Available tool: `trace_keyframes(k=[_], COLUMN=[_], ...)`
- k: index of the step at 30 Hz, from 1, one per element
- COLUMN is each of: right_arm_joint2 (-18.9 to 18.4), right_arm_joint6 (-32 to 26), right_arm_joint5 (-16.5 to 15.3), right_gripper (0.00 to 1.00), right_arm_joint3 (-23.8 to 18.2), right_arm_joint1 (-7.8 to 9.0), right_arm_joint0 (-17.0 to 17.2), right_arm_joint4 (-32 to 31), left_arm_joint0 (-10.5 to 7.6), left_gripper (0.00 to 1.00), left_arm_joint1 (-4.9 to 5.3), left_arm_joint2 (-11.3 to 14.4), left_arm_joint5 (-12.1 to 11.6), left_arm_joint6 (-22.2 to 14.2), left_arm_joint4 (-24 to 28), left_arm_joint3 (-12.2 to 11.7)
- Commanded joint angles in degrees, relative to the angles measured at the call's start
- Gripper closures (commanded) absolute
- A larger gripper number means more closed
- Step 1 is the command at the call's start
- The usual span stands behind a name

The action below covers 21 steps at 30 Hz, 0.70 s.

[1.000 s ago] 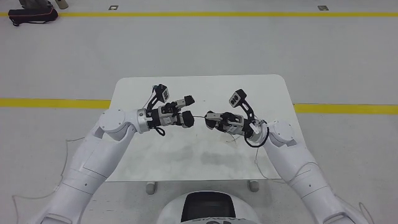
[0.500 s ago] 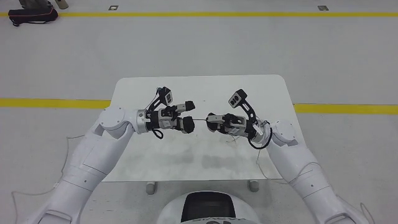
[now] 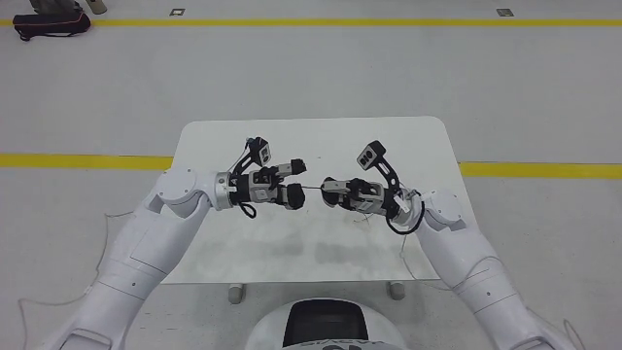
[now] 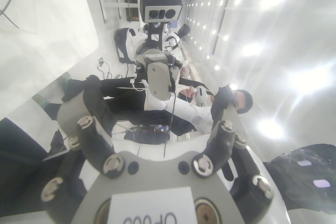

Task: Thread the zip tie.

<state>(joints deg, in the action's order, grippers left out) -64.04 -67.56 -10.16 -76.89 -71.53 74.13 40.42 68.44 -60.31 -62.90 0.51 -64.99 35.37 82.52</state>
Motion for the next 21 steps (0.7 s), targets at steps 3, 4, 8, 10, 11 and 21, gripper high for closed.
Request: trace_keyframes(k=[3,4,8,10,11,21], right_arm_joint2=[0.0,0.01,0.07,0.14,0.17,0.39], right_arm_joint6=[-0.24,-0.28,-0.46,-0.54,-0.59,-0.58], right_arm_joint5=[0.07,0.08,0.01,-0.04,-0.11,-0.44], right_gripper=[1.0,1.0,1.0,1.0,1.0,1.0], right_arm_joint3=[0.32,0.39,0.76,0.88,0.94,1.48], right_arm_joint1=[0.09,0.11,0.18,0.22,0.24,0.38], right_arm_joint0=[-0.06,-0.09,-0.3,-0.43,-0.46,-0.68], right_arm_joint4=[0.13,0.15,0.01,-0.18,-0.29,-0.26], left_arm_joint0=[-0.26,-0.32,-0.61,-0.72,-0.76,-1.22], left_gripper=[0.0,0.0,0.0,0.0,0.0,0.0], left_arm_joint1=[0.1,0.12,0.27,0.33,0.35,0.5], left_arm_joint2=[0.2,0.23,0.29,0.39,0.43,1.03], left_arm_joint5=[0.17,0.18,0.68,0.91,1.02,1.77], left_arm_joint6=[-0.48,-0.52,-0.45,-0.25,-0.18,0.38], left_arm_joint4=[0.48,0.48,0.32,0.3,0.31,1.13], left_arm_joint3=[-0.34,-0.4,-0.82,-0.78,-0.81,-1.09])
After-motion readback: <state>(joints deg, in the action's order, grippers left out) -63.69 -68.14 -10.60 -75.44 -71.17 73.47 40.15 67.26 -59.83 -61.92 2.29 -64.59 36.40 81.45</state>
